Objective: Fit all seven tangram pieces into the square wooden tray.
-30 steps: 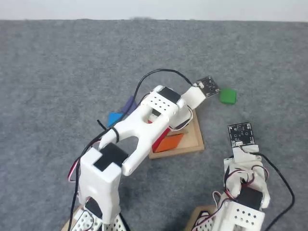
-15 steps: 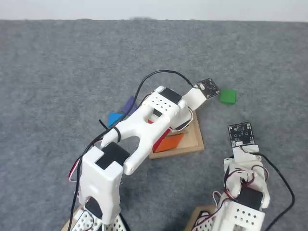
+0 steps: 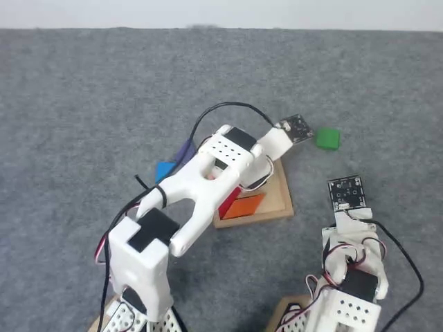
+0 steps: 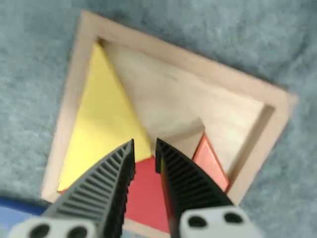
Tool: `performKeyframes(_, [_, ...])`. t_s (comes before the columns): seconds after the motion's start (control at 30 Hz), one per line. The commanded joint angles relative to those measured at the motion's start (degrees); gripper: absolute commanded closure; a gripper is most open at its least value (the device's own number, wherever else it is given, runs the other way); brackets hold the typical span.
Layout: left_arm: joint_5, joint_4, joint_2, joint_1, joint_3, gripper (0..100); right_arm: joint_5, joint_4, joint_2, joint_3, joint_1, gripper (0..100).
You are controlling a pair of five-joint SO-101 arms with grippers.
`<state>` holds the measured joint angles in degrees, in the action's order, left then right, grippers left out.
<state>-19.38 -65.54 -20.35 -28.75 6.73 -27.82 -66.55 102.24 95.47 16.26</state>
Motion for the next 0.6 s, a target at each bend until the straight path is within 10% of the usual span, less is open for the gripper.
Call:
performKeyframes(0.0, [2.5, 3.6, 4.5, -3.3, -0.8, 92, -0.7, 1.1, -0.5, 0.8, 0.1, 99.0])
performKeyframes(0.57, [-0.2, 2.9, -0.9, -1.0, 3.5, 93, -0.7, 1.1, -0.5, 0.8, 0.1, 99.0])
